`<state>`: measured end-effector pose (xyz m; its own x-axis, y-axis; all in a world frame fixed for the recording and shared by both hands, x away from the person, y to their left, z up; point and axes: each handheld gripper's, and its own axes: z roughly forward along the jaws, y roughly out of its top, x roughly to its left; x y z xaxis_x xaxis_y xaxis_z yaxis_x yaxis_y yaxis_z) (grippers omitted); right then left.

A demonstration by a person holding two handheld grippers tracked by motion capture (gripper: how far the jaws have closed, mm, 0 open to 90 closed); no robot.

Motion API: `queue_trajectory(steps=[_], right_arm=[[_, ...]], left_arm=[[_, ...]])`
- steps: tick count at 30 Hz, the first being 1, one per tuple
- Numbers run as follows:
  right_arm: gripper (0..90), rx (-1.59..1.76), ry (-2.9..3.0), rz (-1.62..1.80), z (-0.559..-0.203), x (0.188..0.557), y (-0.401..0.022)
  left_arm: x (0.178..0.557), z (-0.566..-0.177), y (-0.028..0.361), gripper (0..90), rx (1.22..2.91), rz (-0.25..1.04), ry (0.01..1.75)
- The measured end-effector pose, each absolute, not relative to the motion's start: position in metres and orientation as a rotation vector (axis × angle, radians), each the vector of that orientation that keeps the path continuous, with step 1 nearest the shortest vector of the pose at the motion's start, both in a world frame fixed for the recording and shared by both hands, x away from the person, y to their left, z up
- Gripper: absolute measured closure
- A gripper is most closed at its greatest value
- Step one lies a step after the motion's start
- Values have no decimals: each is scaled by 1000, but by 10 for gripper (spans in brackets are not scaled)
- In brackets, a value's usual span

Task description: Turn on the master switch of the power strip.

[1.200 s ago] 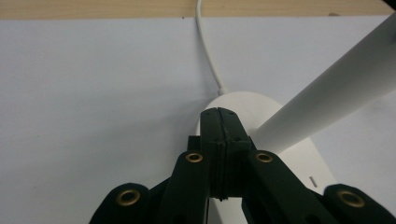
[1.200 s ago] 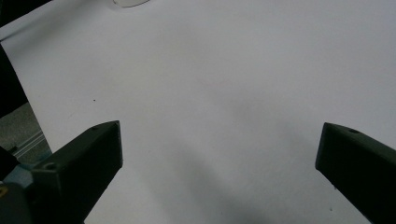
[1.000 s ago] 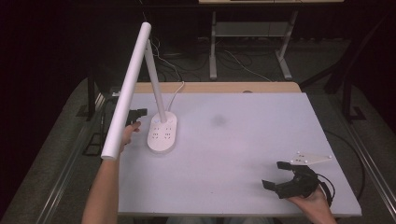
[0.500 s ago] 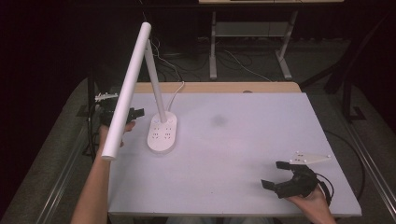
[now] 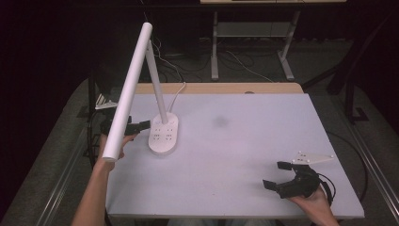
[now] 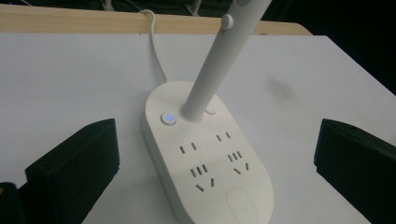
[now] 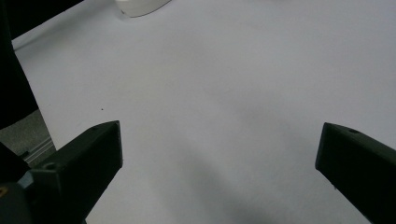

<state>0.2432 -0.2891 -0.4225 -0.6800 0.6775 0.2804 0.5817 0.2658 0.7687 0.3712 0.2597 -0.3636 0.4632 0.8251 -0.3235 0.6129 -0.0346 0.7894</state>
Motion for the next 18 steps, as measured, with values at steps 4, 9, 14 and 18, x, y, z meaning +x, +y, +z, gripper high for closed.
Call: queue_trajectory(steps=[4,9,14,18], right_arm=[[1,1207,2414,1399,-422,243,-289],[1,1198,2417,1406,-422,243,-289],[1,1194,2418,1408,-421,242,-288],[1,1187,2417,1409,-421,242,-288]], left_arm=[[361,-366,259,0,1719,262,1225],[346,-369,257,0,1707,258,1208],[331,-375,253,0,1707,259,1188],[321,-380,250,0,1707,255,1173]])
